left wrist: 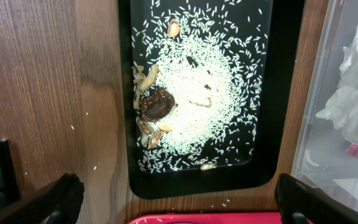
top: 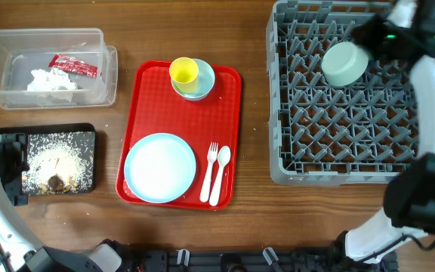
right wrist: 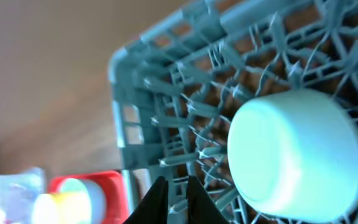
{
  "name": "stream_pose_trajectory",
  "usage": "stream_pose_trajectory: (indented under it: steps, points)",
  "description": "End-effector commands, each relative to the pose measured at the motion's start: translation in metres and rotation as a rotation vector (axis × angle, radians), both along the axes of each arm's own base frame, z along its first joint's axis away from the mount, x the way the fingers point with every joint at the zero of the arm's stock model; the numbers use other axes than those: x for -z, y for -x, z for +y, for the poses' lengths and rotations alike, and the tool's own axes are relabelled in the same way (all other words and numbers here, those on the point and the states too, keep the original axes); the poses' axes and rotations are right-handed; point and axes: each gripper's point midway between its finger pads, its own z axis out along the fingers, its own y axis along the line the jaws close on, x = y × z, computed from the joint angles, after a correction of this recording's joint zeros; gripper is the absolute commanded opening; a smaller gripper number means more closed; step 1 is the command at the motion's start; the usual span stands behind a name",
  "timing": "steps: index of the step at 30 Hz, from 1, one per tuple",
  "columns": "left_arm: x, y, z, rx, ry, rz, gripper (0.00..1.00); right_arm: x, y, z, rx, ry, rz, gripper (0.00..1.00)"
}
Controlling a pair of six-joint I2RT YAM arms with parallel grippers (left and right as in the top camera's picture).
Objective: Sort waste into correct bins and load items into the dishwasher rack
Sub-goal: 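Return right gripper to the red tray and grasp the light-blue plate rim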
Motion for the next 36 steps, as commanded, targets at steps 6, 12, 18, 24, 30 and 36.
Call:
stream_pose_trajectory:
  steps: [6, 12, 18, 24, 30, 36]
  points:
    - [-0.003, 0.0, 0.003, -0.008, -0.009, -0.006, 1.0, 0.08, -0.003, -0.022, 0.088, 0.186, 0.191, 0.1]
    - [-0.003, 0.0, 0.003, -0.008, -0.009, -0.006, 1.0, 0.081, 0.009, -0.053, 0.222, 0.31, 0.252, 0.08]
    - [-0.003, 0.0, 0.003, -0.008, -0.009, -0.006, 1.0, 0.07, 0.024, -0.076, 0.317, 0.414, 0.285, 0.09]
    - [-0.003, 0.0, 0.003, -0.008, -0.009, -0.006, 1.0, 0.044, 0.031, -0.057, 0.263, 0.344, 0.255, 0.04]
    - [-0.003, 0.0, 0.003, -0.008, -0.009, -0.006, 1.0, -0.049, 0.033, 0.022, -0.049, 0.095, -0.031, 0.22]
    - [-0.003, 0.0, 0.003, -0.008, -0.009, -0.006, 1.0, -0.112, 0.076, 0.12, -0.388, -0.015, -0.194, 0.71]
